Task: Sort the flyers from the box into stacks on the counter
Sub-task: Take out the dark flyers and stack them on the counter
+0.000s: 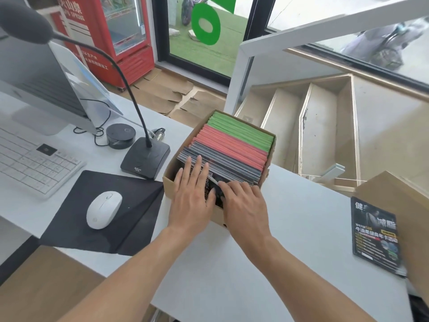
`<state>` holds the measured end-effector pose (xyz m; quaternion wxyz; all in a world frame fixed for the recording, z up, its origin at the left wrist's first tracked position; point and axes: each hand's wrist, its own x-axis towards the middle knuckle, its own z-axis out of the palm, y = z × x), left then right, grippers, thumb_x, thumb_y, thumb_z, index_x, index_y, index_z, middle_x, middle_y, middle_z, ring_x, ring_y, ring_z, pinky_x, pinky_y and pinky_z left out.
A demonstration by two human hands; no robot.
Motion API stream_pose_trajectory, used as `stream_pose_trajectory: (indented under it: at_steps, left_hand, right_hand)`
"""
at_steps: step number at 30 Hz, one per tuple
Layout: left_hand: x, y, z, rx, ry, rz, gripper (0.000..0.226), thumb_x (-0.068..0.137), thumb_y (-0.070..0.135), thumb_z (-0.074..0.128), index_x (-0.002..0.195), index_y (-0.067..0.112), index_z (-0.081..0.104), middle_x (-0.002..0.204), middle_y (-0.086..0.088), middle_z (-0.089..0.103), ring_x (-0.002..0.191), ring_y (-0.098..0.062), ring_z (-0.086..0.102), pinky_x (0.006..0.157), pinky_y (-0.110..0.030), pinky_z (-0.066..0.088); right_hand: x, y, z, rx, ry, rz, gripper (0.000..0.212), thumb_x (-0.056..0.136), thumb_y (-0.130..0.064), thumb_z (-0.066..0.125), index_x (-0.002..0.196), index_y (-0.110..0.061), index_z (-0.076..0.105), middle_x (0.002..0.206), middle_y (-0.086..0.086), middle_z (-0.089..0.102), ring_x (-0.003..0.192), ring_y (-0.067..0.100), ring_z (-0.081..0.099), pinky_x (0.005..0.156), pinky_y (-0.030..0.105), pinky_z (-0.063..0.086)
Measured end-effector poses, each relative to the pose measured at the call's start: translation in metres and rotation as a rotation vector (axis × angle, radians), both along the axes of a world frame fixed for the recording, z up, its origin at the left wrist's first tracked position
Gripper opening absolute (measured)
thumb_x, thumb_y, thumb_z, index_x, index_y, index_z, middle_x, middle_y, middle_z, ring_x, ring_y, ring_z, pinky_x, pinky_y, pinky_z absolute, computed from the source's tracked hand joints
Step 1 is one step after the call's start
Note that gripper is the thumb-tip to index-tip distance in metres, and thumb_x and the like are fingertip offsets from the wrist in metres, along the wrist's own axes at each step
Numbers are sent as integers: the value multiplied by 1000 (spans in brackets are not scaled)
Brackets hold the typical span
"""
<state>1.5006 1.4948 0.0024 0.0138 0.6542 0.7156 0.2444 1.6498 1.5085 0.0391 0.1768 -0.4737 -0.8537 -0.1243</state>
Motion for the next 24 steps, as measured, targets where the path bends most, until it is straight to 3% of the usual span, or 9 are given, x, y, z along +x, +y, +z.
stream_pose_trajectory:
  at_steps: [4, 15, 24]
  left_hand:
    - [0, 0, -1, -1, 3, -5, 65, 103, 43, 33, 160, 13, 25, 170, -4, 12, 157, -20, -2, 127, -41, 4]
    - [-1, -1, -2, -7, -11, -18, 67, 101, 43, 29, 161, 14, 20, 170, -4, 11, 157, -20, -2, 128, -44, 8]
    - [0, -2, -3, 4, -17, -10, 67, 101, 43, 32, 161, 13, 21, 170, -4, 10, 157, -20, -2, 128, -45, 6]
  right_hand:
    - [1, -4, -5, 7, -50, -20, 47, 92, -14, 60, 139, -11, 58, 115, -1, 67, 90, 24, 61, 75, 37, 43]
    - [6, -7, -6, -49, -80, -12, 53, 95, -15, 40, 147, -14, 49, 129, -1, 61, 95, 25, 58, 78, 38, 43]
    - [7, -5, -6, -34, -71, -16, 53, 90, -13, 56, 143, -15, 53, 140, 6, 55, 105, 28, 57, 83, 41, 45]
